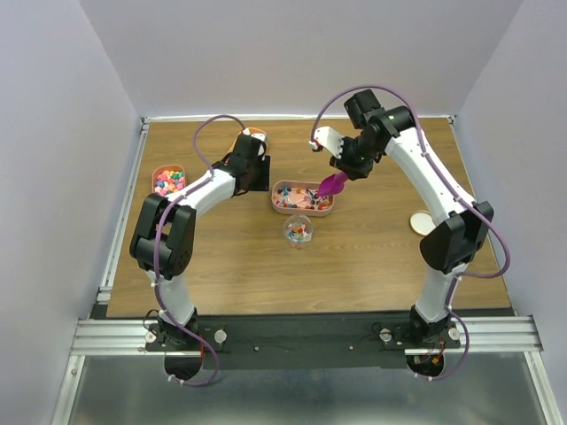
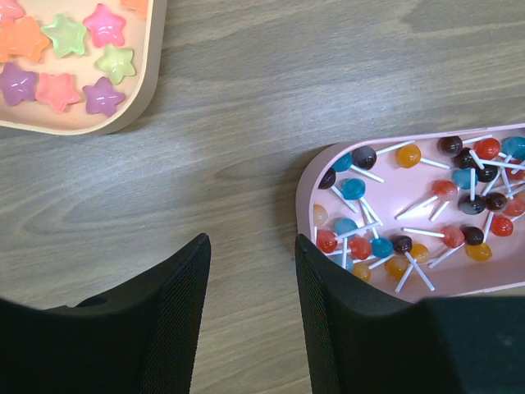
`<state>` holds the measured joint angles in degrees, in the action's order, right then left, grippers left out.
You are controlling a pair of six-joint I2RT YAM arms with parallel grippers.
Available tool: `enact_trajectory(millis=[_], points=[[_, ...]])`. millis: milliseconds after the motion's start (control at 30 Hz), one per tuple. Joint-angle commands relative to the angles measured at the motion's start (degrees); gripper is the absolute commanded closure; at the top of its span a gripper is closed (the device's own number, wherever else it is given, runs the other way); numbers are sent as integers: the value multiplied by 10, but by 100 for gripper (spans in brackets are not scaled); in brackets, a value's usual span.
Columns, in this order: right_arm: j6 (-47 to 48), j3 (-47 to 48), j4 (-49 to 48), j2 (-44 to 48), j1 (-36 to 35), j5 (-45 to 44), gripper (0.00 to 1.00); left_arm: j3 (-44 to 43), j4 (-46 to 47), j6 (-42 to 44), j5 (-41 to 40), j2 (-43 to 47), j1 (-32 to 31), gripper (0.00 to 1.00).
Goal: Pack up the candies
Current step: Scoop the fake candies from the storage box.
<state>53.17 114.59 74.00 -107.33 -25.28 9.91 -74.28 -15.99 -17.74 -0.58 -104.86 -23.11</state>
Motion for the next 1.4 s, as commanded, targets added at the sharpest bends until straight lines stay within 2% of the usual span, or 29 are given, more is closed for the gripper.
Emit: enact_trajectory(millis=[0,833,1067,1367], points=[[-3,21,30,-23,-12,-31,99,-11,-3,9,-15,19,-3,47],[7,59,41,-89,-48,-40,99,-11,2,3,3,9,-2,47],[29,45,29,-90,-49,-2,99,-10,5,0,27,5,-2,47],[29,-42,-48,-57,-48,31,99,-7,10,-5,47,-2,-2,47]])
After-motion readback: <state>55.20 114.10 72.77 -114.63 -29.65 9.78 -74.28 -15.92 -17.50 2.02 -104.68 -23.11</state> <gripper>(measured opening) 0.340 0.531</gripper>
